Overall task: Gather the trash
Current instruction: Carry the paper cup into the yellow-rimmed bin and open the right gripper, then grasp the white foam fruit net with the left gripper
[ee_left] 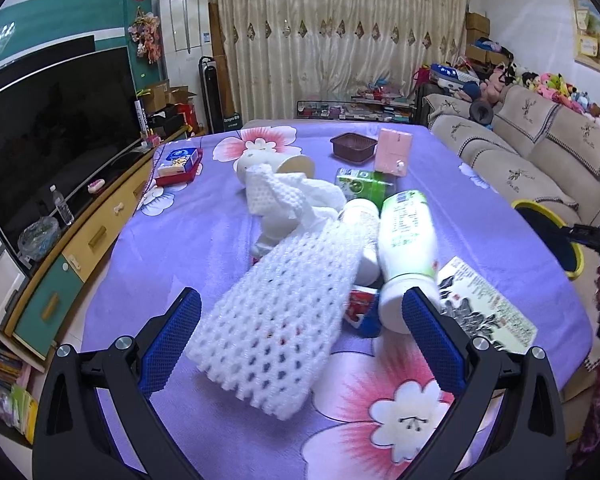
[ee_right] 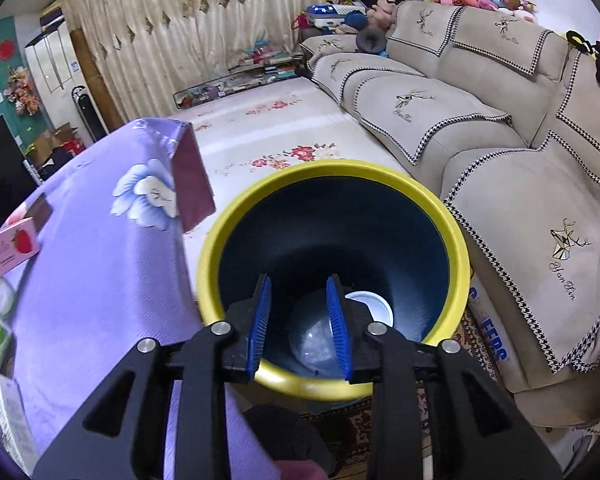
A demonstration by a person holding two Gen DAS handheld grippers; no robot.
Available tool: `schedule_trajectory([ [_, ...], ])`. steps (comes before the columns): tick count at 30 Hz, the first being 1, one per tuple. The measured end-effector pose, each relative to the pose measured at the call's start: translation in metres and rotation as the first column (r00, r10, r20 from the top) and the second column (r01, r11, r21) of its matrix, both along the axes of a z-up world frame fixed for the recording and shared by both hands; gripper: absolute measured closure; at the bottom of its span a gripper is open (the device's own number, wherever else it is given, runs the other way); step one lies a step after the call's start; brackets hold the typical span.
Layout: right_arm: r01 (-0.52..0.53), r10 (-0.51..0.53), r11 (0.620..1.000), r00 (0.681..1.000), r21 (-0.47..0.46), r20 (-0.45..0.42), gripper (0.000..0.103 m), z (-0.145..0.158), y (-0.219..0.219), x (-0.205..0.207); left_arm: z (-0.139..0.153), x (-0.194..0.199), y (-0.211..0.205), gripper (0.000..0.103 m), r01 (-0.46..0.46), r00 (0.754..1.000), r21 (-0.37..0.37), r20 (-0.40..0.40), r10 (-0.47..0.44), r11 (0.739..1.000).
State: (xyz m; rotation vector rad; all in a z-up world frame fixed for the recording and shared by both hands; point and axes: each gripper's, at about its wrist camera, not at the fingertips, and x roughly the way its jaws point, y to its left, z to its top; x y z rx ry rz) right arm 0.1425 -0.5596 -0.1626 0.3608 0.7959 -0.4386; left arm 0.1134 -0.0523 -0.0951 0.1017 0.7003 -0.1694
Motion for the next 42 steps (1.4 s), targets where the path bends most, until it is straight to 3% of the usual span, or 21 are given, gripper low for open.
schedule_trajectory([
  [7, -0.003, 0.003, 1.0, 1.0, 0.007, 0.013, 0.071, 0.007, 0.005, -0.01, -0.021, 0.018, 0.01, 0.005, 0.039, 0.998, 0.016, -0.05, -0.038, 0.999],
  [10, -0.005, 0.005, 1.0, 1.0, 0.014, 0.016, 0.071, 0.007, 0.007, -0.011, -0.026, 0.022, 0.01, 0.01, 0.05, 0.997, 0.045, -0.059, -0.047, 0.998],
  [16, -0.016, 0.016, 1.0, 1.0, 0.021, 0.024, 0.071, 0.009, 0.011, -0.011, -0.041, 0.033, 0.014, 0.04, 0.066, 0.99, 0.03, -0.123, -0.062, 0.997],
  [18, -0.019, 0.019, 1.0, 0.999, 0.025, 0.027, 0.071, 0.01, 0.012, -0.011, -0.044, 0.034, 0.016, 0.062, 0.074, 0.988, 0.018, -0.135, -0.071, 0.997],
  [21, -0.026, 0.025, 0.999, 0.999, 0.027, 0.033, 0.071, 0.012, 0.014, -0.011, -0.043, 0.03, 0.021, 0.08, 0.092, 0.987, -0.007, -0.134, -0.092, 0.996],
  [25, -0.038, 0.036, 0.999, 0.998, 0.029, 0.044, 0.071, 0.015, 0.019, -0.014, -0.033, 0.019, 0.023, 0.082, 0.125, 0.984, -0.038, -0.126, -0.129, 0.991],
  [34, -0.046, 0.044, 0.998, 0.997, 0.038, 0.069, 0.071, 0.02, 0.021, -0.023, 0.017, -0.026, 0.025, 0.082, 0.172, 0.983, -0.016, -0.069, -0.172, 0.985],
  [42, -0.036, 0.032, 0.999, 0.993, 0.031, 0.111, 0.071, 0.032, 0.019, -0.044, 0.06, -0.033, -0.024, 0.081, 0.275, 0.961, -0.056, 0.015, -0.274, 0.96],
])
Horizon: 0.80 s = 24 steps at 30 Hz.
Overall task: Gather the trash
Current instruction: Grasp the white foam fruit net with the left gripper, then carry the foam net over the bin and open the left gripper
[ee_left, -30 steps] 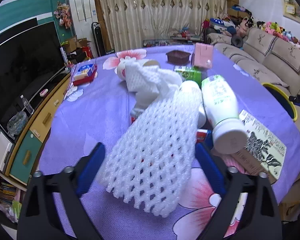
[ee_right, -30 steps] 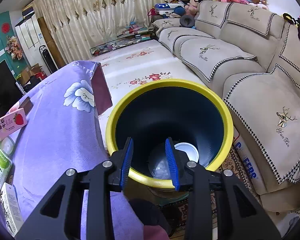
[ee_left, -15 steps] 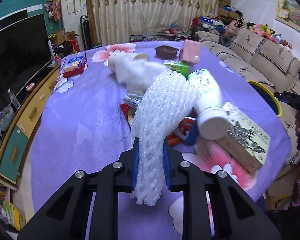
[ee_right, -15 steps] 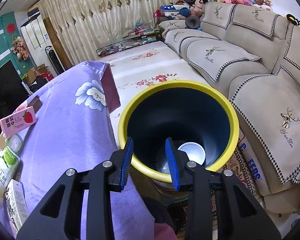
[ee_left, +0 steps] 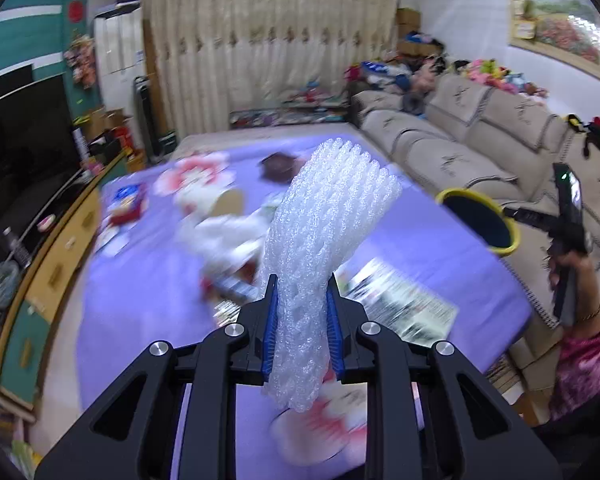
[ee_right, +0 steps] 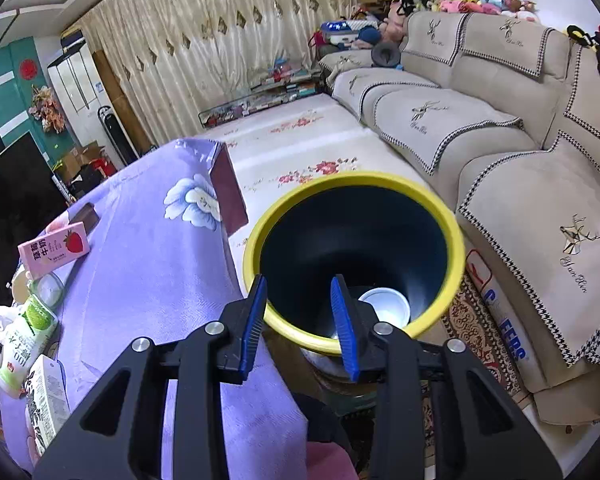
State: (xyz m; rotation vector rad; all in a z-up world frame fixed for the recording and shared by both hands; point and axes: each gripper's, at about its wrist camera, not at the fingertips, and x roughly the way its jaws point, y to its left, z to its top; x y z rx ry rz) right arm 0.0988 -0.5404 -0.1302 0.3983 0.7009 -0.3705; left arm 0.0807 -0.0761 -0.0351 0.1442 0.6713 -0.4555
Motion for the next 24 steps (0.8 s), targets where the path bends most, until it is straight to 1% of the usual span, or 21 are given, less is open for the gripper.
schedule_trajectory([
  [1, 0.005, -0.005, 1.0, 1.0, -0.005, 0.006, 0.071, 0.003, -0.001, -0.004, 0.002, 0.0, -0.008, 0.081, 0.016, 1.0, -0.006, 0.003, -0.016, 1.0],
  [5, 0.038, -0.037, 0.999, 0.999, -0.033, 0.018, 0.07, 0.011, -0.009, -0.021, 0.011, 0.009, -0.066, 0.081, 0.136, 0.991, -0.064, 0.0, -0.137, 0.989],
  [7, 0.06, -0.059, 0.997, 0.998, -0.041, 0.023, 0.07, 0.013, -0.017, -0.03, 0.011, 0.014, -0.094, 0.08, 0.191, 0.981, -0.084, -0.006, -0.192, 0.978],
  [10, 0.091, -0.09, 0.995, 0.996, -0.034, 0.028, 0.069, 0.012, -0.03, -0.042, 0.007, 0.028, -0.151, 0.08, 0.273, 0.959, -0.112, -0.039, -0.279, 0.955],
  [13, 0.125, -0.124, 0.992, 0.992, -0.033, 0.025, 0.069, 0.01, -0.043, -0.054, 0.001, 0.039, -0.205, 0.08, 0.328, 0.94, -0.104, -0.061, -0.335, 0.939],
  [15, 0.144, -0.144, 0.989, 0.989, -0.031, 0.025, 0.069, 0.008, -0.049, -0.06, -0.004, 0.047, -0.236, 0.08, 0.346, 0.932, -0.099, -0.077, -0.353, 0.933],
  [18, 0.176, -0.175, 0.984, 0.984, -0.028, 0.02, 0.069, 0.003, -0.061, -0.068, -0.015, 0.063, -0.287, 0.08, 0.37, 0.915, -0.116, -0.129, -0.383, 0.922],
  [21, 0.19, -0.189, 0.982, 0.982, -0.02, 0.02, 0.067, 0.001, -0.071, -0.073, -0.037, 0.084, -0.337, 0.077, 0.375, 0.9, -0.116, -0.193, -0.392, 0.92],
  [22, 0.196, -0.196, 0.98, 0.98, -0.018, 0.022, 0.067, 0.0, -0.074, -0.075, -0.044, 0.091, -0.354, 0.077, 0.371, 0.894, -0.116, -0.225, -0.389, 0.921],
  [24, 0.207, -0.206, 0.978, 0.978, -0.016, 0.023, 0.066, -0.001, -0.078, -0.079, -0.059, 0.104, -0.378, 0.077, 0.372, 0.886, -0.113, -0.254, -0.388, 0.921],
])
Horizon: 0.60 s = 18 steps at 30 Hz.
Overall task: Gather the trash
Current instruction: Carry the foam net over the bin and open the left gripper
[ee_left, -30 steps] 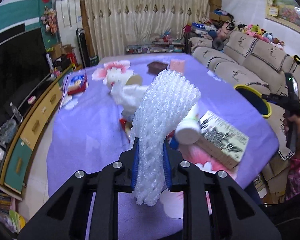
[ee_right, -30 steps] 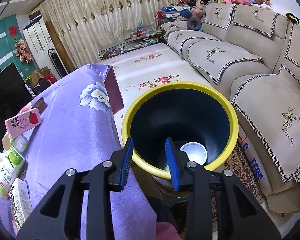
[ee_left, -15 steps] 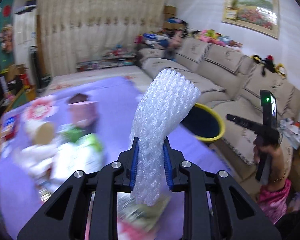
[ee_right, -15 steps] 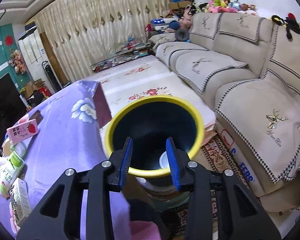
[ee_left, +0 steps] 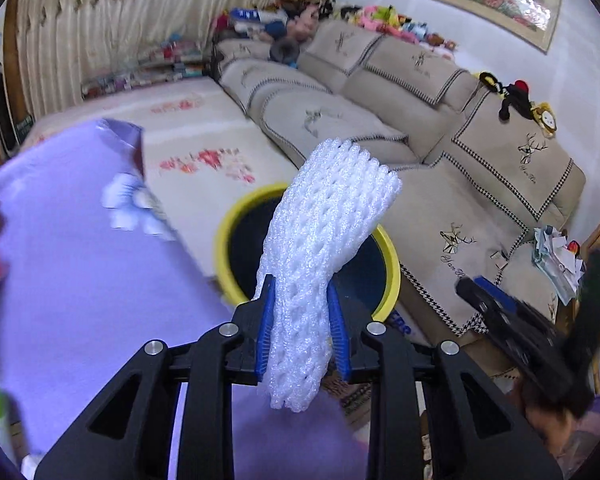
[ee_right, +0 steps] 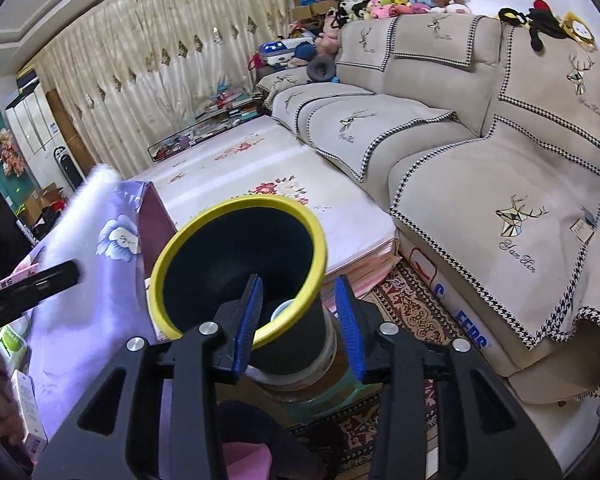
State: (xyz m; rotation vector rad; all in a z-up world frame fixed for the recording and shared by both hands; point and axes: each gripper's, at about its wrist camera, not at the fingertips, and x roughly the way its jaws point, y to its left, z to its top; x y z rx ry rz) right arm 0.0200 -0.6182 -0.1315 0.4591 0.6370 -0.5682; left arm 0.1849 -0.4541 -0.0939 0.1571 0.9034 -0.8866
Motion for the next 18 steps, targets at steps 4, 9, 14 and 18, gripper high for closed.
schedule_trajectory([
  [4, 0.021, -0.021, 1.0, 1.0, 0.011, -0.002, 0.065, -0.004, -0.01, -0.006, -0.032, 0.02, -0.047, 0.076, -0.01, 0.999, 0.042, -0.031, 0.011, 0.999],
  [9, 0.045, -0.045, 0.999, 0.999, 0.022, -0.009, 0.064, -0.009, -0.02, -0.014, -0.061, 0.035, -0.089, 0.066, -0.04, 0.999, 0.09, -0.028, 0.042, 0.995],
  [14, 0.062, -0.061, 0.998, 0.998, 0.024, -0.009, 0.062, -0.009, -0.024, -0.019, -0.068, 0.04, -0.103, 0.041, -0.075, 0.997, 0.104, -0.012, 0.076, 0.992],
  [18, 0.053, -0.053, 0.998, 0.999, 0.022, -0.005, 0.062, -0.008, -0.018, -0.018, -0.059, 0.033, -0.087, 0.034, -0.081, 0.996, 0.095, -0.015, 0.083, 0.992],
])
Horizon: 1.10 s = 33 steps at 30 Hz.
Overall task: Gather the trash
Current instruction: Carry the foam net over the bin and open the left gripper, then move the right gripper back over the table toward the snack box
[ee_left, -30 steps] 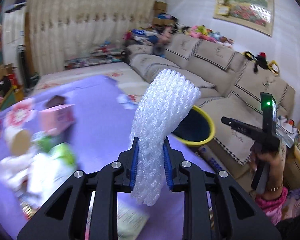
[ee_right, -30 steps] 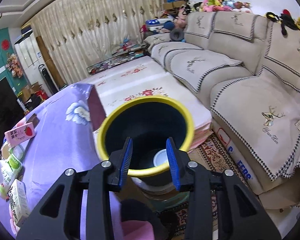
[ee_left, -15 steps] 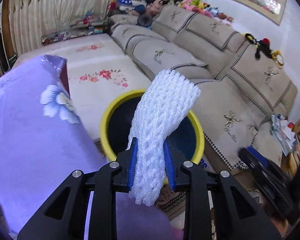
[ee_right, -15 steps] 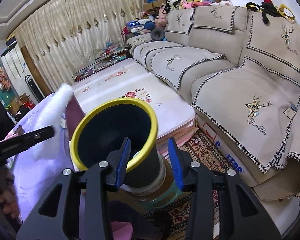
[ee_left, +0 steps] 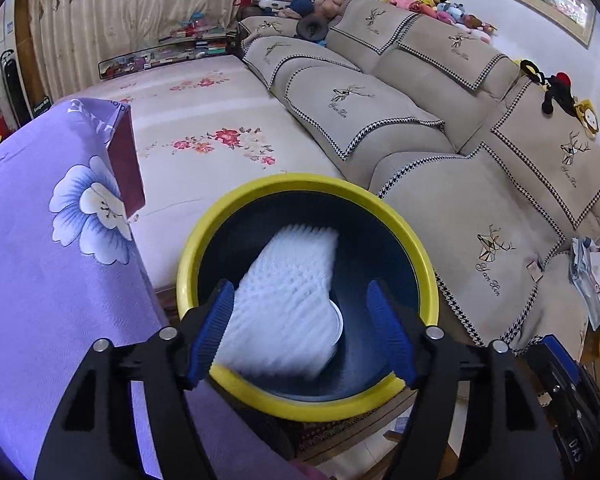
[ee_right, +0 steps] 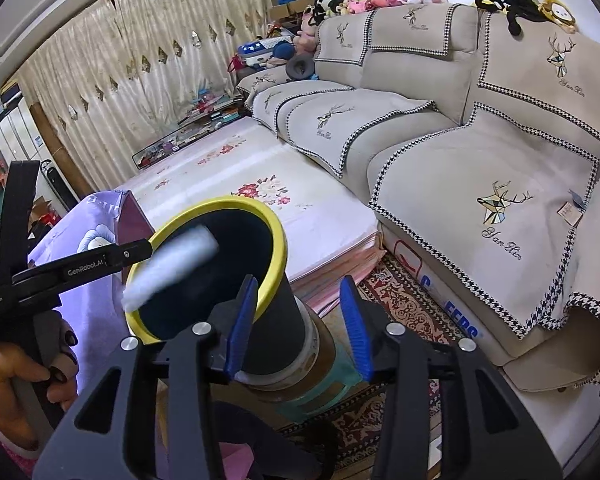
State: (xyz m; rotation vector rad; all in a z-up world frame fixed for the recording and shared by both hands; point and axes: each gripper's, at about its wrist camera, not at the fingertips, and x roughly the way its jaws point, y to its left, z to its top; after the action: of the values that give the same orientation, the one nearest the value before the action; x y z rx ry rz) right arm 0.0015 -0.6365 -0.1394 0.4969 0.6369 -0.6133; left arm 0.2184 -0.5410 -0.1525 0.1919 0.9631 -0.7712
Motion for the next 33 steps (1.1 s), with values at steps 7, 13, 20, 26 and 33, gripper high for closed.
schedule_trajectory([
  [7, -0.028, 0.028, 0.999, 1.0, -0.018, 0.005, 0.06, 0.009, 0.011, 0.004, 0.037, -0.017, 0.054, 0.026, -0.007, 1.0, -0.083, 0.02, 0.008, 0.996],
  [13, -0.077, 0.077, 0.997, 0.997, -0.029, -0.002, 0.057, 0.013, 0.028, 0.014, 0.078, -0.046, 0.141, 0.017, -0.029, 0.998, -0.167, 0.052, 0.038, 0.986],
  [20, -0.202, 0.202, 0.979, 0.979, -0.036, -0.014, 0.056, 0.014, 0.073, 0.035, 0.119, -0.074, 0.265, 0.008, -0.136, 0.969, -0.227, 0.173, 0.177, 0.964],
  [26, -0.389, 0.389, 0.92, 0.921, -0.041, -0.009, 0.055, 0.015, 0.138, 0.052, 0.131, -0.093, 0.378, 0.005, -0.289, 0.92, -0.248, 0.195, 0.34, 0.925],
  [33, -0.6, 0.602, 0.798, 0.798, -0.058, 0.024, 0.049, 0.023, 0.222, 0.058, 0.137, -0.122, 0.48, 0.005, -0.418, 0.844, -0.268, 0.238, 0.48, 0.868],
])
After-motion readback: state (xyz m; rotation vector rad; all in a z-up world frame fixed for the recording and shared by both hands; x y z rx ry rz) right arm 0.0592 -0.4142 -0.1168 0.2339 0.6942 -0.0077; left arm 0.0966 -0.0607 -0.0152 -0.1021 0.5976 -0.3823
